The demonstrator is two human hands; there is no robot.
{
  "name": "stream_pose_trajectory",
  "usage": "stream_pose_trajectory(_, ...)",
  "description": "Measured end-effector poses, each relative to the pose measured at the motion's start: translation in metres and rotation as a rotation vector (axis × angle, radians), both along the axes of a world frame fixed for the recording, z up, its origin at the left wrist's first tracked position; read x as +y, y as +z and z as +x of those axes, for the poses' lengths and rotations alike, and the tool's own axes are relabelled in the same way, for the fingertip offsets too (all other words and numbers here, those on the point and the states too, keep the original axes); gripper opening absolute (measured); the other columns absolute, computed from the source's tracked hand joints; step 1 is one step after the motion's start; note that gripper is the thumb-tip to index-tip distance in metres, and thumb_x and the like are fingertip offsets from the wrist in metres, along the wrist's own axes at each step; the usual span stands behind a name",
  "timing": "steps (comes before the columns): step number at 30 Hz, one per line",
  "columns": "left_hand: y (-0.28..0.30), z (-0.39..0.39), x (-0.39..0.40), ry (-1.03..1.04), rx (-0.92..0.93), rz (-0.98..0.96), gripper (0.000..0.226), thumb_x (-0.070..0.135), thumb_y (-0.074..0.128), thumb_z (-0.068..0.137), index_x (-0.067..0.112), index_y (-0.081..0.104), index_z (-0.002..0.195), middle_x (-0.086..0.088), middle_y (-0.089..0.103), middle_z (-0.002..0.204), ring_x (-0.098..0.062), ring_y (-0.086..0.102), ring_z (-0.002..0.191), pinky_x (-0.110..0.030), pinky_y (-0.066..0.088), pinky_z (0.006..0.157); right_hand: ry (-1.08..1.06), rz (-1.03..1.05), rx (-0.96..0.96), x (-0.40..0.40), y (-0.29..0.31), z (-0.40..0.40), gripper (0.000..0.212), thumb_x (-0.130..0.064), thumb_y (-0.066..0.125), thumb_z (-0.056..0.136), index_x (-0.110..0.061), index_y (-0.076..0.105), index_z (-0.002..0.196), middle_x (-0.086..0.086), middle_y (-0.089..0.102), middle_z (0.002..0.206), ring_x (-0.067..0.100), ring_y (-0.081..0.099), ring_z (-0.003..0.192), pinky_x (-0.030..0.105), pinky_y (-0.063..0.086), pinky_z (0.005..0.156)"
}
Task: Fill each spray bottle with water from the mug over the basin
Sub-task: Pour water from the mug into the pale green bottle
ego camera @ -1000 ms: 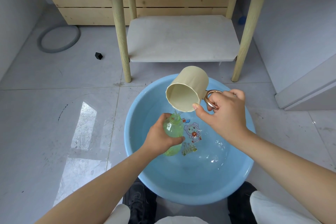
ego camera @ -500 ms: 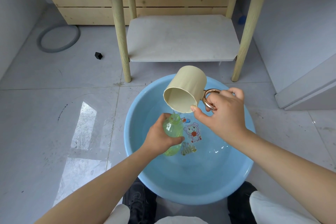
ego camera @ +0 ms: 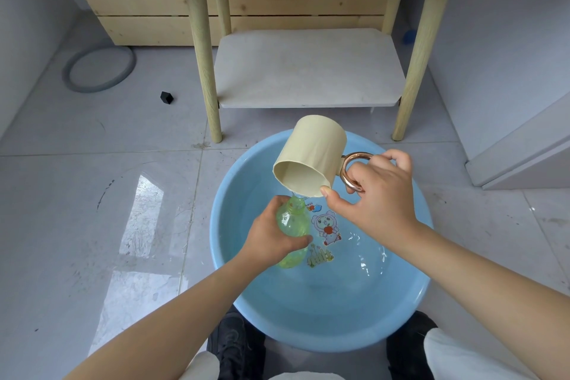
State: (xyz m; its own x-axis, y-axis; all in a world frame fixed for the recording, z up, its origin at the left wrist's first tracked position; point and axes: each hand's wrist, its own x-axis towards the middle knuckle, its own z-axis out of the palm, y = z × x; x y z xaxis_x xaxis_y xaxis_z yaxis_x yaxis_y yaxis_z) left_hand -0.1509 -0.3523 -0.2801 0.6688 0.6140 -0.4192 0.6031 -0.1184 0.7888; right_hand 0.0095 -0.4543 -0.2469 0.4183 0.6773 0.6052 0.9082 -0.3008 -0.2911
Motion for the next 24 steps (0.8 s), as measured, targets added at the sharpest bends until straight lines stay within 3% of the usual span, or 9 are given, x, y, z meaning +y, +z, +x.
stream_pose_trajectory(6, 0.0007, 0.0002, 0.0004, 0.006, 0.003, -0.002, 0.064, 0.026, 0.083, 0.068, 0.039, 0.035, 0.109, 0.016, 0.051, 0.100, -0.009, 0.053, 0.089, -0.009, 0.039, 0.061, 0.018, 0.008, -0.031, -0.0001, -0.0030, 0.0006, 0.045, -0.049, 0.060, 0.074, -0.014, 0.041, 0.053, -0.004, 0.038, 0.046, 0.021, 0.039, 0.049, 0.032, 0.029, 0.083)
stream_pose_trajectory(15, 0.0002, 0.0006, 0.0002, 0.013, -0.002, -0.008, 0.064, 0.026, 0.083, 0.068, 0.038, 0.035, 0.110, 0.016, 0.052, 0.101, -0.010, 0.053, 0.090, -0.012, 0.041, 0.063, 0.055, 0.020, -0.110, 0.0017, -0.0032, 0.0016, 0.047, -0.048, 0.062, 0.075, -0.012, 0.041, 0.053, -0.010, 0.025, 0.052, 0.020, 0.037, 0.051, 0.033, 0.031, 0.083)
stream_pose_trajectory(21, -0.0010, 0.0007, 0.0004, 0.016, 0.006, -0.013, 0.073, 0.026, 0.082, 0.069, 0.028, 0.039, 0.127, 0.012, 0.052, 0.109, -0.011, 0.053, 0.094, -0.012, 0.040, 0.063, 0.077, 0.028, -0.141, 0.0026, -0.0043, 0.0019, 0.047, -0.048, 0.061, 0.077, -0.012, 0.041, 0.054, -0.009, 0.027, 0.050, 0.020, 0.037, 0.052, 0.032, 0.031, 0.084)
stream_pose_trajectory(24, -0.0002, -0.0004, -0.0004, 0.018, -0.003, -0.020, 0.070, 0.025, 0.082, 0.069, 0.031, 0.038, 0.123, 0.016, 0.050, 0.104, -0.010, 0.052, 0.093, -0.008, 0.038, 0.064, 0.089, 0.035, -0.160, 0.0026, -0.0051, 0.0026, 0.046, -0.047, 0.063, 0.076, -0.012, 0.041, 0.054, -0.006, 0.033, 0.046, 0.020, 0.038, 0.053, 0.033, 0.031, 0.084)
